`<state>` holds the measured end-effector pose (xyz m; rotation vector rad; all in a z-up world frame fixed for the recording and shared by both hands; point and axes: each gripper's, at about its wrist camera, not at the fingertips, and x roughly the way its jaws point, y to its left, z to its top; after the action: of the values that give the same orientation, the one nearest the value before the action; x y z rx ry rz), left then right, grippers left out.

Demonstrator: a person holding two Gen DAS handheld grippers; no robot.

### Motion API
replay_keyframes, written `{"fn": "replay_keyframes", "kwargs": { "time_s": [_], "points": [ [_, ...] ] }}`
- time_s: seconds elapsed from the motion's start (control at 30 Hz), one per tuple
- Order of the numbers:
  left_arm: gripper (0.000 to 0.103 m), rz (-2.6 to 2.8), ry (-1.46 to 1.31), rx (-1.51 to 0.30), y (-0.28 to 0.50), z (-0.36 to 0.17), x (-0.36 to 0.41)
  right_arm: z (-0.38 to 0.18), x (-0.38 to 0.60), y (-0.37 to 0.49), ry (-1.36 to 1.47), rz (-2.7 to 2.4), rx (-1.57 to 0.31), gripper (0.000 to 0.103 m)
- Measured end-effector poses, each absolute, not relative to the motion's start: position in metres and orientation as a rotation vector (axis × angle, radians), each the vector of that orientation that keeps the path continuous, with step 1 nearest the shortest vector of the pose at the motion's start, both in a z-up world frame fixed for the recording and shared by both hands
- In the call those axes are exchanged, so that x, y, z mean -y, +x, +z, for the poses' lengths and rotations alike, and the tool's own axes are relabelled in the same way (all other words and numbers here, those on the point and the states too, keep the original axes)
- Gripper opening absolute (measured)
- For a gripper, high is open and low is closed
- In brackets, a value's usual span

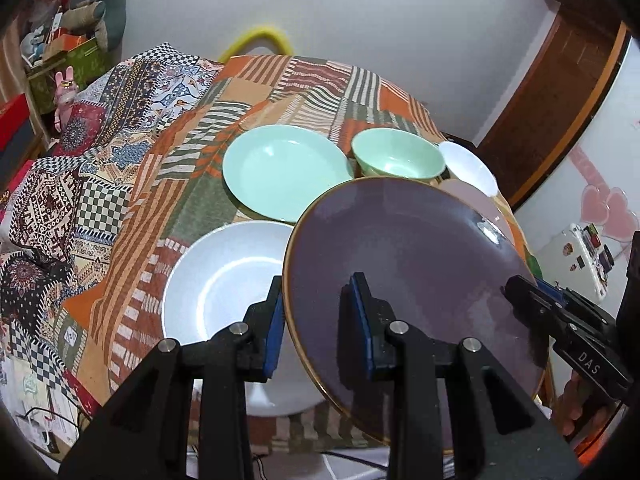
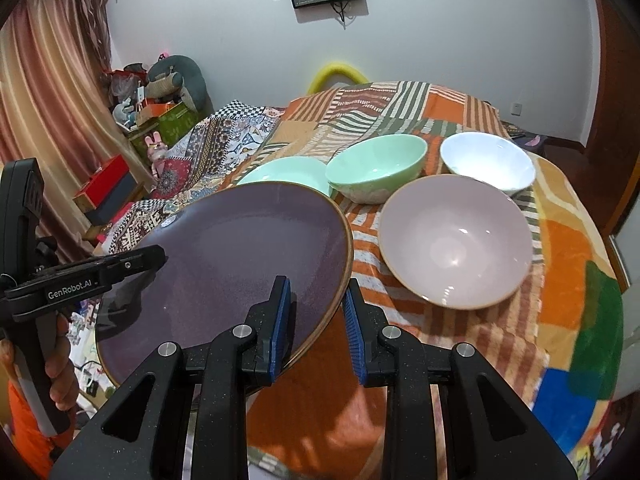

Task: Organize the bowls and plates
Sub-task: 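Carry the purple plate with both tools and lower it beside the white plate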

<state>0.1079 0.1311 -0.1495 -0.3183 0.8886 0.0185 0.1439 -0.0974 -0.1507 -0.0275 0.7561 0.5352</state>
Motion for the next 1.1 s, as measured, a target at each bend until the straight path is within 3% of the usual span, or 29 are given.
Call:
{"fn": "replay_keyframes", "kwargs": {
  "time_s": [1.1],
  "points": [
    [0.032,-0.051,-0.237,-1.121,0.122,-0.207,-0.053,-0.208,0.164,0.129,0.047,0.467,-0.91,0.024]
  ]
}}
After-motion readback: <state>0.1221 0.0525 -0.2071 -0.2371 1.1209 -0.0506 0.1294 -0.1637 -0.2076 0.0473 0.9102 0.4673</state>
